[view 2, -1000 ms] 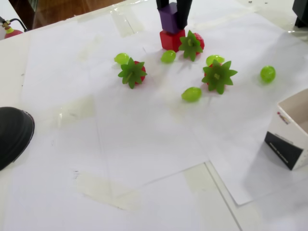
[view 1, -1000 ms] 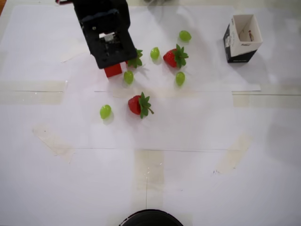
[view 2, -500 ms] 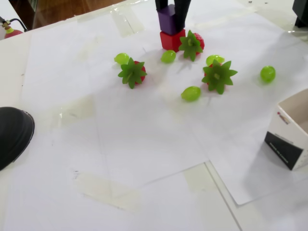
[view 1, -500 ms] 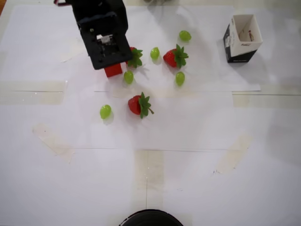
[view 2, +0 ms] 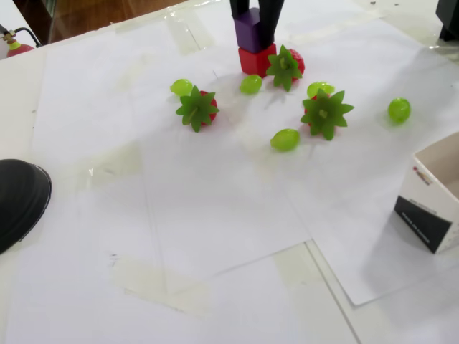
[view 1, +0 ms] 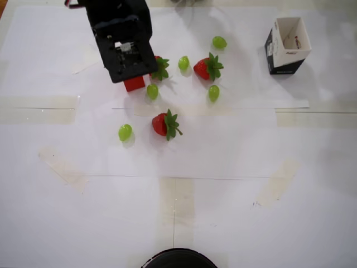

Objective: Put the purple cube on top of the red cube

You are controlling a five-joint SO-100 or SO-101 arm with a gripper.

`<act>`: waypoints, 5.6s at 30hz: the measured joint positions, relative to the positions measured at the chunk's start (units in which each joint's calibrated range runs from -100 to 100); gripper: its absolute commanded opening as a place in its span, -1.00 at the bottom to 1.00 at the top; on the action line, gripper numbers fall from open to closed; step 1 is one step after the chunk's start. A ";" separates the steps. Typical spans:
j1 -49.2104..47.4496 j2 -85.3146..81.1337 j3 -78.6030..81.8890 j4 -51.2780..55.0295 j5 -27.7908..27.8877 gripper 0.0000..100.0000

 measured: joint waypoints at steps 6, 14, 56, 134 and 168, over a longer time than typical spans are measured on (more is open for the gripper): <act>-1.35 0.00 1.09 -0.40 -0.68 -0.34; -2.10 0.00 1.72 -0.40 -1.51 -0.19; -13.93 -54.61 24.80 4.58 -13.48 -0.79; -13.86 -112.13 94.03 0.00 -15.34 -1.00; -13.26 -112.22 94.03 1.11 -14.21 -1.00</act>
